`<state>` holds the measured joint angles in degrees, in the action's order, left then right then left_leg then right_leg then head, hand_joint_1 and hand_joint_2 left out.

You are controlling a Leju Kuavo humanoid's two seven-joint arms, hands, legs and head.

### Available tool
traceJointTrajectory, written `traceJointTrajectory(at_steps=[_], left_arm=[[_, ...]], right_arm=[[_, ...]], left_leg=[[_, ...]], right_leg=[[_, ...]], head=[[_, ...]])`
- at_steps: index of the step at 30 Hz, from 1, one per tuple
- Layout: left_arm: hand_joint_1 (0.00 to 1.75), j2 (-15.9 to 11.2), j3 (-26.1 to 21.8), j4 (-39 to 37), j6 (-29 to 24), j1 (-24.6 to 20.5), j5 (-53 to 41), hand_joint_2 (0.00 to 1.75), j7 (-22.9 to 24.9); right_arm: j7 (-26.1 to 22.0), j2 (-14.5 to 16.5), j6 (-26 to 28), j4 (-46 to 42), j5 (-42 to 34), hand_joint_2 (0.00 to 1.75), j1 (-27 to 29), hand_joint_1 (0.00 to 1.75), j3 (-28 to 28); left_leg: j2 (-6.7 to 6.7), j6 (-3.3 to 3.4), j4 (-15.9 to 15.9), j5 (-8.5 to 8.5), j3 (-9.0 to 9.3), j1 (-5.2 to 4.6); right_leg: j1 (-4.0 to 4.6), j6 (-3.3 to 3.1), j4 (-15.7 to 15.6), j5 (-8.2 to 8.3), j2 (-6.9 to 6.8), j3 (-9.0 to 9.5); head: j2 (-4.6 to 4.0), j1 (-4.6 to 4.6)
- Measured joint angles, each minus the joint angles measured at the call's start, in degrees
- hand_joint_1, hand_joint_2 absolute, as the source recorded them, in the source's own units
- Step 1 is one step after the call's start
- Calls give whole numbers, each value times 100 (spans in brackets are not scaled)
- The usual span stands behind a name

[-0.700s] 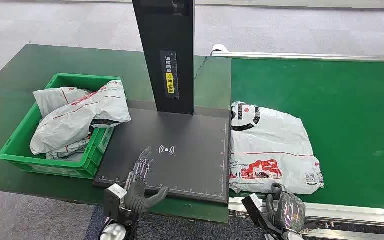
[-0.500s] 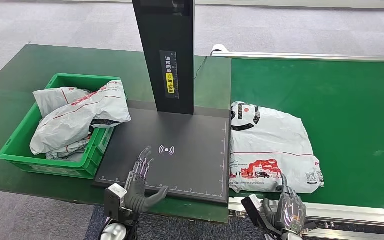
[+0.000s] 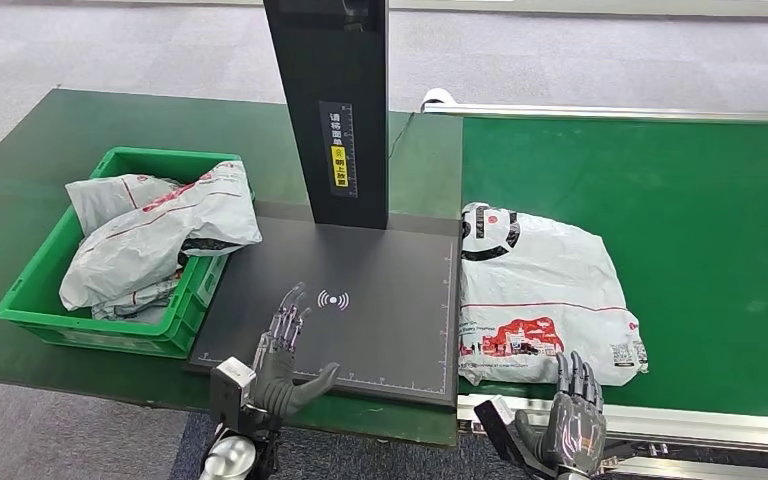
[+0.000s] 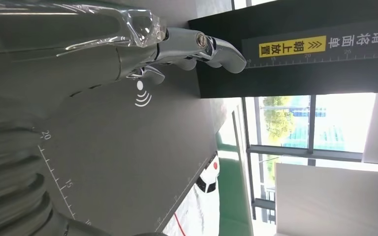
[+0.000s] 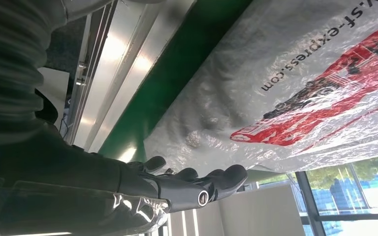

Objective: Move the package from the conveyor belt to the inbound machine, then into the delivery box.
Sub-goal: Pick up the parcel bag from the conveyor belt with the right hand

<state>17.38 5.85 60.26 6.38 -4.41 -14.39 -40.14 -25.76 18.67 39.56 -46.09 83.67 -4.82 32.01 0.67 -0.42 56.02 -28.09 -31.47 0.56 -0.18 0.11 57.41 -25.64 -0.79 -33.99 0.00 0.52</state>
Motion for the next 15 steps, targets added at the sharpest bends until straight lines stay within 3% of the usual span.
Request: traceJointTrajectory(at_steps=[15], left_arm=[[0,0,89,-31,32,-53,-8,175,-1]], right_arm=[[632,-216,0,-58,444,175,-27,0,-155]], left_leg=[[0,0,0,0,0,-1]], right_leg=[[-1,0,0,0,0,1]], head=[[0,-1]])
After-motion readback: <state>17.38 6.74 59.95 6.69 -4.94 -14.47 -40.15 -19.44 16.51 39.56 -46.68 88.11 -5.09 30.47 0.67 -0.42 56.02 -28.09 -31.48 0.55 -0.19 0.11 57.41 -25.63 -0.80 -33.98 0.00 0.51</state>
